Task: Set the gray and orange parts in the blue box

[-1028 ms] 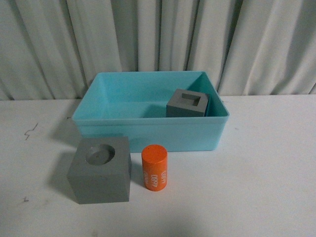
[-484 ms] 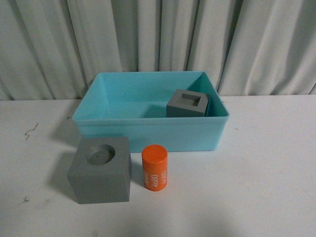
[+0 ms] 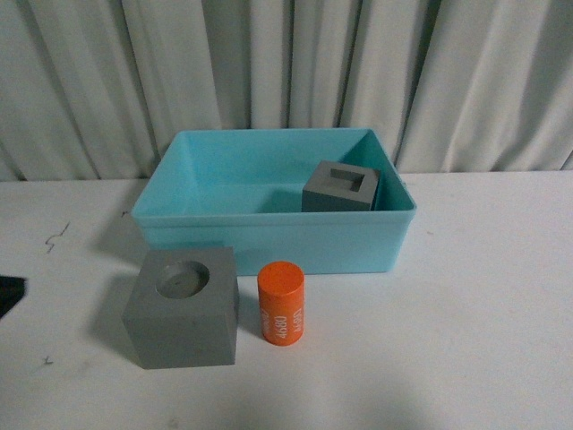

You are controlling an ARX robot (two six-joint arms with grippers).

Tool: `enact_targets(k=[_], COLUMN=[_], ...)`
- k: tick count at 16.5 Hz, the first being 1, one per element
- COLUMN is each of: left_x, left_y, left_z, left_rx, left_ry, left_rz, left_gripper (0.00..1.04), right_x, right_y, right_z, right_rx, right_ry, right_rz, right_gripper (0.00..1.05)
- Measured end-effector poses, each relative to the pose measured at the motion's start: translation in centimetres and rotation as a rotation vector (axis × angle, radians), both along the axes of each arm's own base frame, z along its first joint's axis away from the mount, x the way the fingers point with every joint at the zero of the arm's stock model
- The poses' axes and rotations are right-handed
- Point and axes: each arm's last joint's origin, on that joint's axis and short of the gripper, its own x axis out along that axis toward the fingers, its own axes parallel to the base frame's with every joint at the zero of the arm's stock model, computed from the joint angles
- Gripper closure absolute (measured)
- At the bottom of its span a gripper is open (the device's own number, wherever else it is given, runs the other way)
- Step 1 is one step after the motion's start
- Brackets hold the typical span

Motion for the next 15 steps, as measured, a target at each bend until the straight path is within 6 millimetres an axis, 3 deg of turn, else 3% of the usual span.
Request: enact_targets(k=[5, 7, 11, 15], left_x=[6.7, 7.6, 10.6, 12.9], left_y=[-4.6, -4.9, -4.6, -4.0], left_z=[-1.4, -2.1, -5.4, -6.1], left_rx=[0.055, 0.087, 0.181, 0.201], left_ry=[0.013, 0.005, 0.057, 0.06], left_rz=[-0.125, -0.134, -0.133, -0.111], left_gripper=[0.07, 0.07, 0.07, 0.07], right_x=[0.0, 0.0, 0.0, 0.0], right_y=[0.0, 0.0, 0.0, 0.0], right_z=[0.0, 0.0, 0.0, 0.0], right_rx=[0.0, 0.0, 0.0, 0.0], right_ry=[0.0, 0.0, 0.0, 0.0], right_rz=[0.0, 0.0, 0.0, 0.0], right_gripper=[0.06, 0.06, 0.06, 0.06])
